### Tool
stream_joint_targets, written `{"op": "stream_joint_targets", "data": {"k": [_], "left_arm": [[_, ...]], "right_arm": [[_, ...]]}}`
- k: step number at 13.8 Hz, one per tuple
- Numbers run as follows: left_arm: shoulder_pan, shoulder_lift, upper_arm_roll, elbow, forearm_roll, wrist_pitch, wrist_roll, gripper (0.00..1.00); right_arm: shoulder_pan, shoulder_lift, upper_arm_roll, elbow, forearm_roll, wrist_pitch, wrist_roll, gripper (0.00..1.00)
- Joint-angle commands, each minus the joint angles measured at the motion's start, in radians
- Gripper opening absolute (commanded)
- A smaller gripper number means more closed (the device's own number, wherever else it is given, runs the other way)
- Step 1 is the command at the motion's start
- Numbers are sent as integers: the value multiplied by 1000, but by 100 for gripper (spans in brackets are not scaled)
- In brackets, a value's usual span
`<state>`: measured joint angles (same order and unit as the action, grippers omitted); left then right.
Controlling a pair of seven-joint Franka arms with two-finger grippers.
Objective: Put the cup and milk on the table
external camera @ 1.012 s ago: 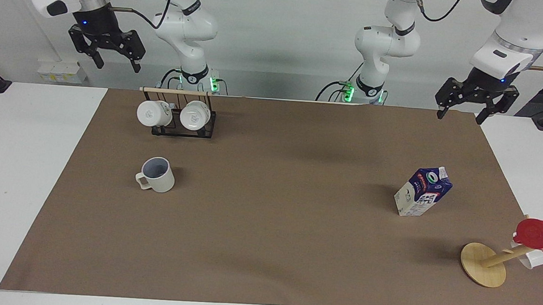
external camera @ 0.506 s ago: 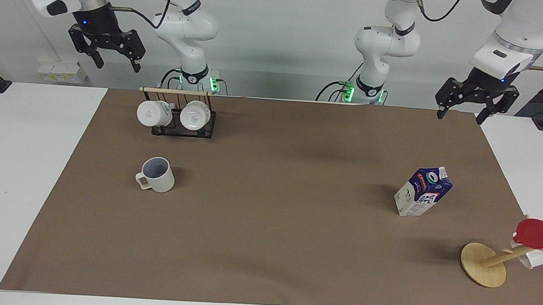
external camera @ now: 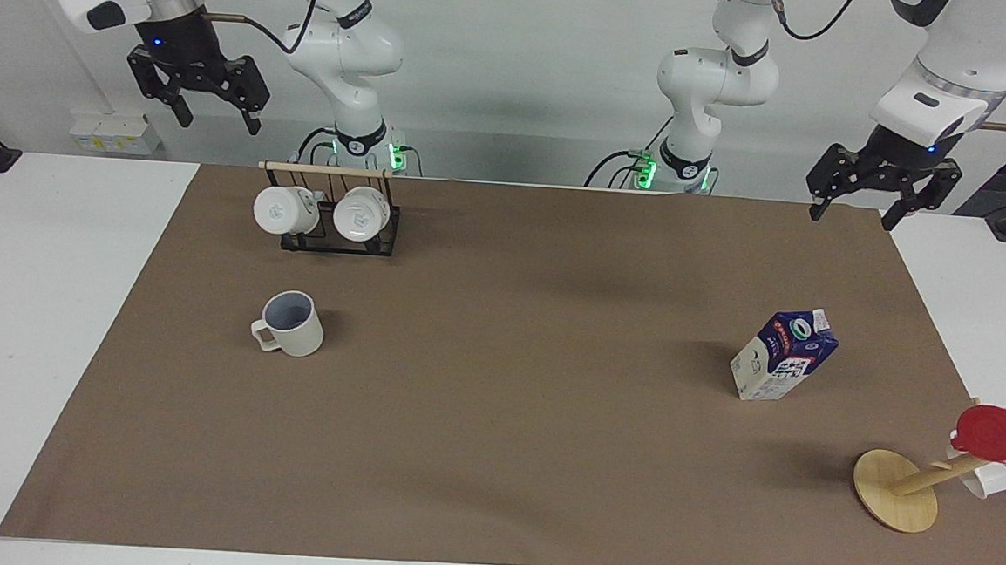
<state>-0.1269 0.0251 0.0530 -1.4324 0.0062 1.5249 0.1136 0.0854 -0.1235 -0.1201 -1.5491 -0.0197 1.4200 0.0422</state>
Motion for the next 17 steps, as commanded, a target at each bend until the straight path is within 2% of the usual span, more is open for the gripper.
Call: {"op": "stream_joint_targets", "data": {"k": [1, 11, 14, 17], "left_arm": [[-14, -25, 14, -26, -12, 4, 0, 100], [-14, -25, 14, -26, -12, 4, 0, 100], [-14, -25, 14, -26, -12, 4, 0, 100], [-14, -25, 14, -26, -12, 3, 0, 100]], "right_arm": [[-4, -31, 4, -40, 4, 22, -11, 100], [-6, -33, 4, -66, 0, 40, -15, 100], [3, -19, 5, -111, 0, 109, -16, 100], [33, 10, 5, -192, 1, 249, -11, 100]]}}
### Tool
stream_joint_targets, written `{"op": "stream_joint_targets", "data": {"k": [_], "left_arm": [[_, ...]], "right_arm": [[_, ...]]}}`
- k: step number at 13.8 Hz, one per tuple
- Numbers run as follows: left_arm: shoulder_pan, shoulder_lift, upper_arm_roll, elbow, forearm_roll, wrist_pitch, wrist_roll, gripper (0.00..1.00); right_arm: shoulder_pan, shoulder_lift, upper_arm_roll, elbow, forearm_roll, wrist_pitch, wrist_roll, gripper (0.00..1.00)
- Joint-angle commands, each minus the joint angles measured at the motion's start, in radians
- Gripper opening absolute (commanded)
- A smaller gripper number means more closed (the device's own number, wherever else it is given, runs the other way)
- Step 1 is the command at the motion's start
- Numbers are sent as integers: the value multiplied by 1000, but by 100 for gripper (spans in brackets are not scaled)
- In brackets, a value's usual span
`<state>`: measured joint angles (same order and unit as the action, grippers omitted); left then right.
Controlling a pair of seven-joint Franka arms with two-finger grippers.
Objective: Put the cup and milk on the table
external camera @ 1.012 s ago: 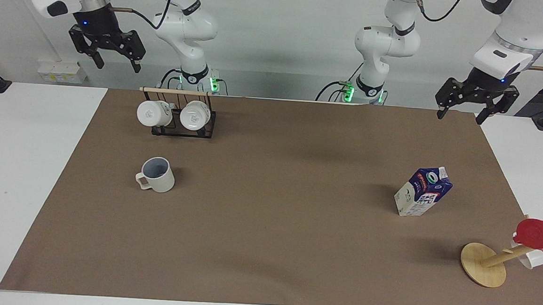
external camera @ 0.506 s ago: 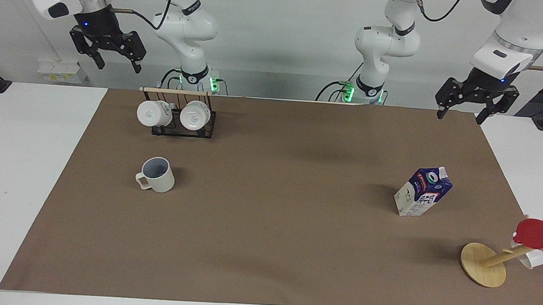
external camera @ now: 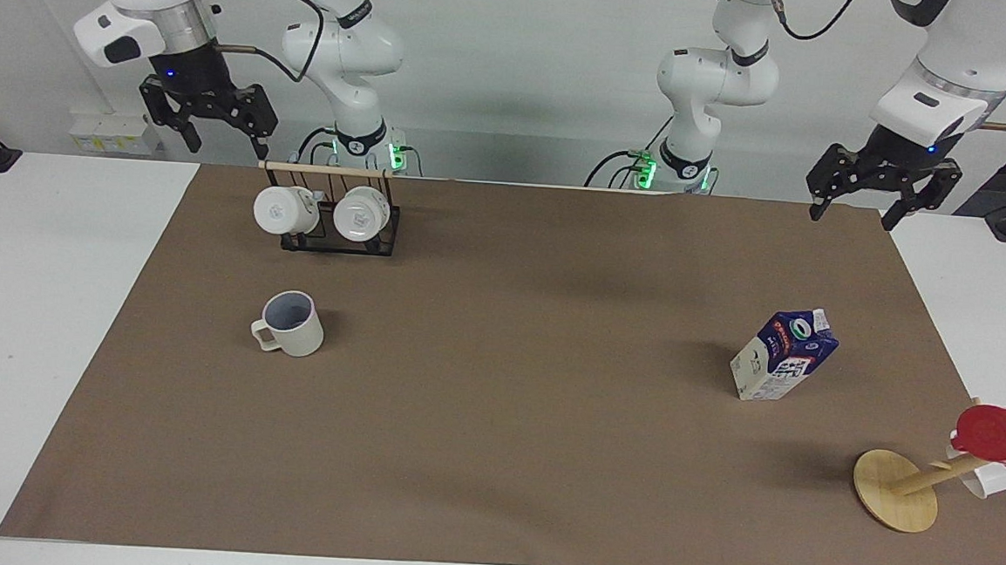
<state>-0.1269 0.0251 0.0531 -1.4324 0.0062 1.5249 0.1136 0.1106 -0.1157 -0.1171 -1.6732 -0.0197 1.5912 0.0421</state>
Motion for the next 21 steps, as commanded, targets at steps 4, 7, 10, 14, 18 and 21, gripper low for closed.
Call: {"op": "stream_joint_targets", "data": {"k": [4, 7, 10, 14, 18, 21], "left_arm": [[-14, -25, 14, -26, -12, 4, 0, 100], [-13, -27, 14, -26, -12, 1, 0, 100], [-13, -27, 16, -26, -12, 0, 0, 100], [-13, -25, 16, -26, -12, 0, 1, 100], [-14, -27, 14, -26, -12, -2, 1, 100], [-13, -27, 14, -26, -12, -2, 0, 100]], "right_arm": [[35, 80, 2, -131, 1, 208, -7, 100], [60, 154, 2, -177, 1, 337, 19, 100], [81, 208, 2, -230, 1, 467, 28, 100], [84, 248, 2, -319, 1, 608, 22, 100], [84, 267, 2, -405, 1, 717, 28, 100], [77, 277, 2, -465, 1, 803, 12, 100]]}}
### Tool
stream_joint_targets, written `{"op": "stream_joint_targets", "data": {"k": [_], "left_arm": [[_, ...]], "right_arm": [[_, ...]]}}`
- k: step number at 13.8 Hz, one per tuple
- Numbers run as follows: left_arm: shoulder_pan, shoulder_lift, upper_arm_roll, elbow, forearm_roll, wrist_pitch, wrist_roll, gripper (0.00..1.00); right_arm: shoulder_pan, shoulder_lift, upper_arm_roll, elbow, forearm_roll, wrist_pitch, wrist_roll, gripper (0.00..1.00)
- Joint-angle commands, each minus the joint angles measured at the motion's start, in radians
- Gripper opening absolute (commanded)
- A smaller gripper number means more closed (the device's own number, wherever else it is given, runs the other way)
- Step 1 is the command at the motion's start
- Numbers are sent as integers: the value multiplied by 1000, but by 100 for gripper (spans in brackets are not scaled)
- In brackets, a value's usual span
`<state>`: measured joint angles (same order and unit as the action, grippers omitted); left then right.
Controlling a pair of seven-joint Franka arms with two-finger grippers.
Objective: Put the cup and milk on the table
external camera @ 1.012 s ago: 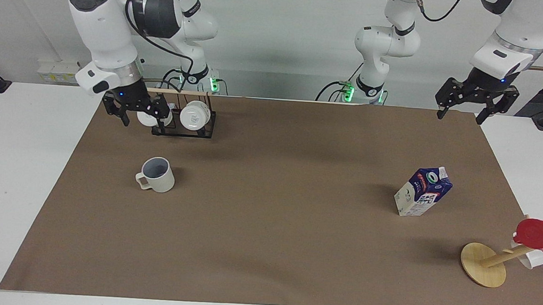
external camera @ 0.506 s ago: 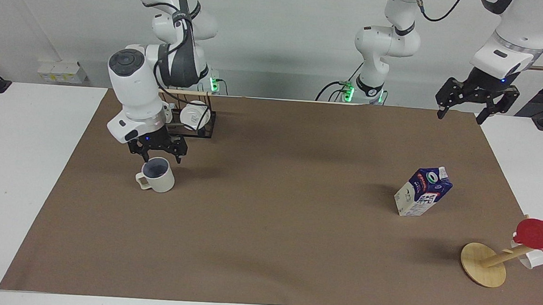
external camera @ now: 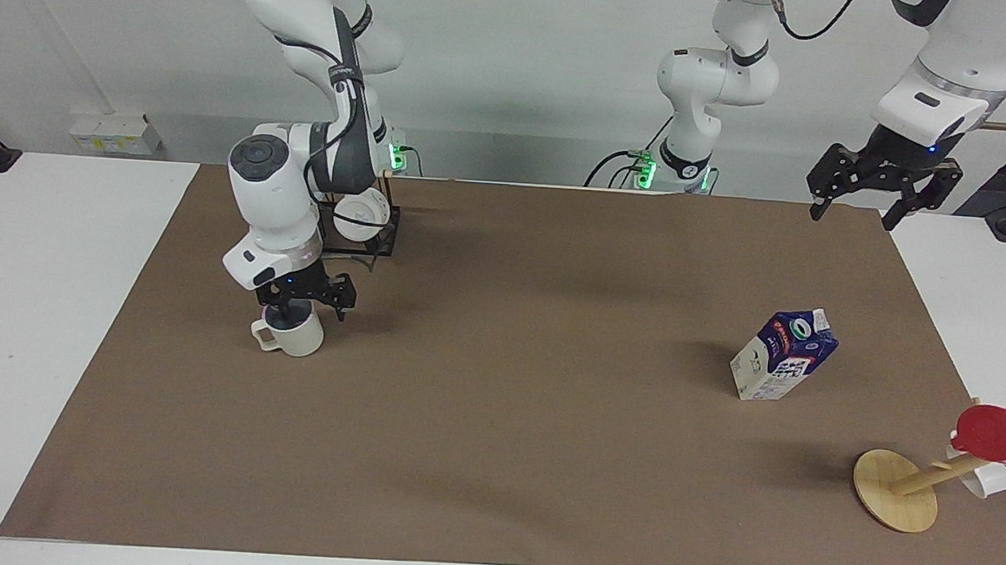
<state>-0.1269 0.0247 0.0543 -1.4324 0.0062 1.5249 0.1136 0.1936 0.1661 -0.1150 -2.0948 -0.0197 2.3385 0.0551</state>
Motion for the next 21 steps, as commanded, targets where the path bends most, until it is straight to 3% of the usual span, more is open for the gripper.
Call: {"op": "stream_joint_targets", "data": {"k": [1, 6, 8, 12, 13, 14, 16, 21], "left_arm": [[-13, -26, 13, -26, -12, -2, 0, 100], [-13, -26, 13, -28, -12, -2, 1, 100], [-13, -26, 13, -26, -12, -2, 0, 100], [-13, -26, 13, -28, -12, -3, 0, 100], [-13, -26, 13, -28, -12, -2, 1, 100], [-13, -26, 13, -28, -12, -3, 0, 100], [-13, -26, 13, -28, -12, -3, 0, 100], [-14, -26, 13, -28, -12, 0, -2, 100]], "right_arm": [[-6, -1, 0, -44, 1, 56, -1, 100], [-8, 9, 0, -44, 1, 62, -5, 100], [-8, 9, 0, -44, 1, 62, -18, 82], [-13, 12, 0, -40, 1, 62, -40, 26], [-14, 12, 0, -39, 1, 62, -58, 17], [-14, 13, 0, -37, 1, 62, -76, 14], [-13, 15, 0, -31, 1, 61, -81, 0], [-11, 20, 0, 41, 20, 29, -13, 0]]}}
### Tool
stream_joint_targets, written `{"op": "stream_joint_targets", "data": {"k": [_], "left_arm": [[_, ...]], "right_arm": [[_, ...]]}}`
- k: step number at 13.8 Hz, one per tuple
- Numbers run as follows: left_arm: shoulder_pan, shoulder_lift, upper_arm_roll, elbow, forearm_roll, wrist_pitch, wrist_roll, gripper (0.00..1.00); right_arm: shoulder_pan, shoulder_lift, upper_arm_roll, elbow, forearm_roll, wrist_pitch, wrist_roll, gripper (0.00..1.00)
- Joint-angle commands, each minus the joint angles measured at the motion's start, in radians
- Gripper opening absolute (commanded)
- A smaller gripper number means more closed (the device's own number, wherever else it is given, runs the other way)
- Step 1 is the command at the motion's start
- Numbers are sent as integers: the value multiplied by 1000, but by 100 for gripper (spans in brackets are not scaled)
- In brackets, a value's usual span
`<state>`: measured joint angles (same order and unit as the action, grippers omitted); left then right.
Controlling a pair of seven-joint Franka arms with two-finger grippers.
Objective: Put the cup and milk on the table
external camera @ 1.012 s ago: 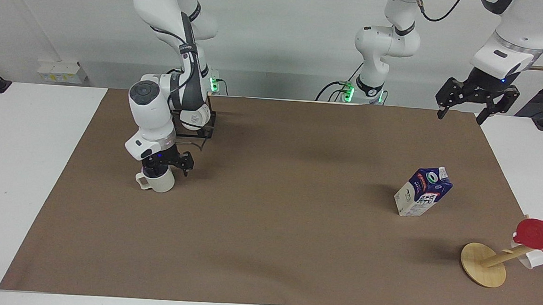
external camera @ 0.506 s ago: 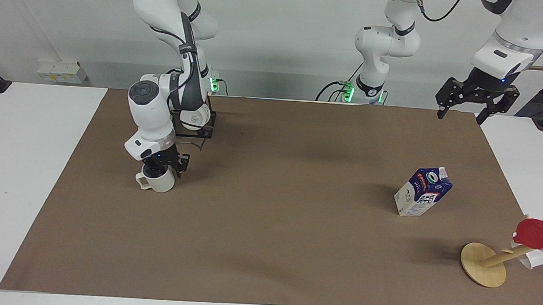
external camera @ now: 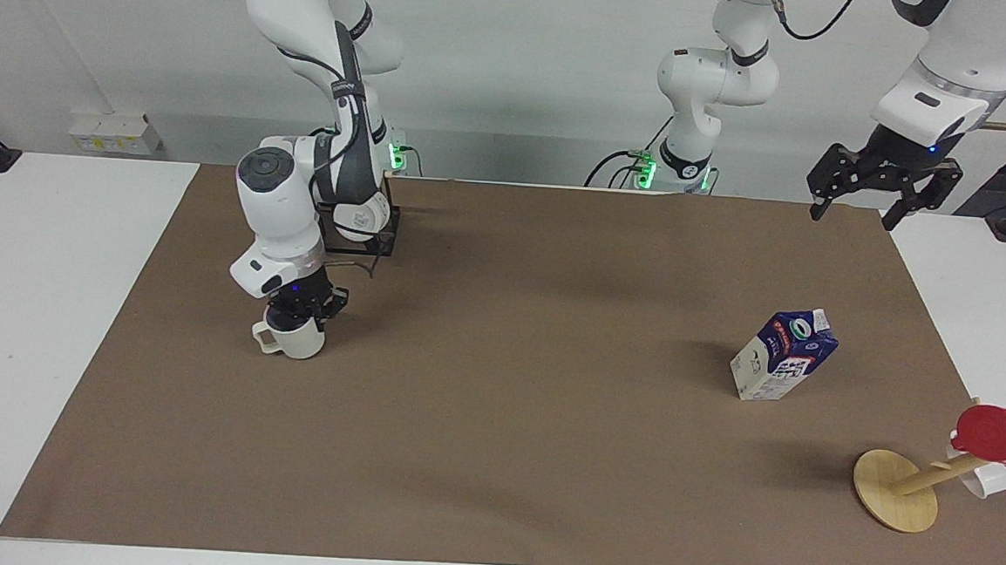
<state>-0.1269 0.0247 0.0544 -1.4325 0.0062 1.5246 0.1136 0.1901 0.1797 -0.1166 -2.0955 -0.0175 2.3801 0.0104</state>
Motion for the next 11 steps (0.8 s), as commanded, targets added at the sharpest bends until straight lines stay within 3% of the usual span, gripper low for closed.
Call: {"op": "stream_joint_targets", "data": {"k": [1, 3, 7, 11], "left_arm": [[-14, -26, 13, -28, -12, 0, -2, 100], [-14, -26, 13, -28, -12, 0, -2, 100], [-14, -26, 13, -26, -12, 0, -2, 100], [-14, -26, 13, -28, -12, 0, -2, 100]], "right_arm": [[3, 0, 2, 46, 16, -24, 52, 0], [20, -18, 3, 72, 14, -88, 43, 0], [61, -5, 22, 219, 10, -244, 43, 0], [147, 14, 43, 261, 18, -259, 22, 0]]}}
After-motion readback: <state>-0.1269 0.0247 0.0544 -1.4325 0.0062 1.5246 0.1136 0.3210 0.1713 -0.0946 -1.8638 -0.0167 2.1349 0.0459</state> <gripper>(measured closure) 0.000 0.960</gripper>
